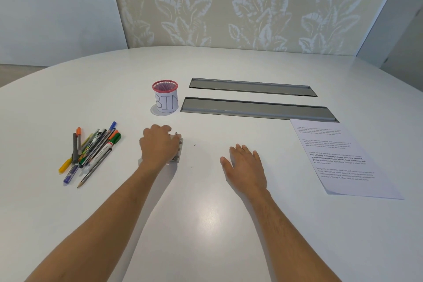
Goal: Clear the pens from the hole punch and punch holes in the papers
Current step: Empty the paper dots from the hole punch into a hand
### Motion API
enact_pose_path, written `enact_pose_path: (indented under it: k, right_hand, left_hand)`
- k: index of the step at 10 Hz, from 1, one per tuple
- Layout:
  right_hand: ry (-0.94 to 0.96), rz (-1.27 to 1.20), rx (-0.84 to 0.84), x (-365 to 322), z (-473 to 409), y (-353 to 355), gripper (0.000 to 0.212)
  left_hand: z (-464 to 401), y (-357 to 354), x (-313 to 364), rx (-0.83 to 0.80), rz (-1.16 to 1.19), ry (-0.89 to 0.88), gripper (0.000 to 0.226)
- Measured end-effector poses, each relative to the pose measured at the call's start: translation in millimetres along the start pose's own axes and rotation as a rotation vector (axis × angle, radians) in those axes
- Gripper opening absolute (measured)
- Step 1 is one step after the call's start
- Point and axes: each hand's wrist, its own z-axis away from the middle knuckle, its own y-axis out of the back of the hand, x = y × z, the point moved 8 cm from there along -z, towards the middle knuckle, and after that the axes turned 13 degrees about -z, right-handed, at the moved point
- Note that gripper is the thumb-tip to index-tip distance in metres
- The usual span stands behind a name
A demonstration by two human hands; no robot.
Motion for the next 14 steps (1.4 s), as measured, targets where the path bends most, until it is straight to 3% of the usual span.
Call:
enact_pose_path:
  k: [1,3,12,13,14]
  right_hand:
    - [0.001,-0.010,0.006,0.6,0.3,-0.1,0.057]
    - [0.000,-0.011,0.005,-0.7,1.7,1.1,0.058]
    - [-0.024,-0.108,0.000,1.2,0.3,2.0,0.057]
    - [-0.094,-0.319,0.055,3.4,-1.1,13.4,0.050]
    - [-0.179,-0.820,0.197,4.0,2.9,29.4,0.030]
  left_hand:
    - [6.9,-1.1,38.8,0.021,-0.145,-0.234,0.032]
    - [13.2,-22.8,67.2,-0.035,-0.376,-0.383,0.023]
    - [9.9,-23.4,73.0,-0.034,-0.447,-0.387,0.016]
    - [15.8,-21.4,75.8,-0.005,-0.430,-0.414,0.014]
    - [23.1,-8.8,86.5,0.015,-0.279,-0.429,0.011]
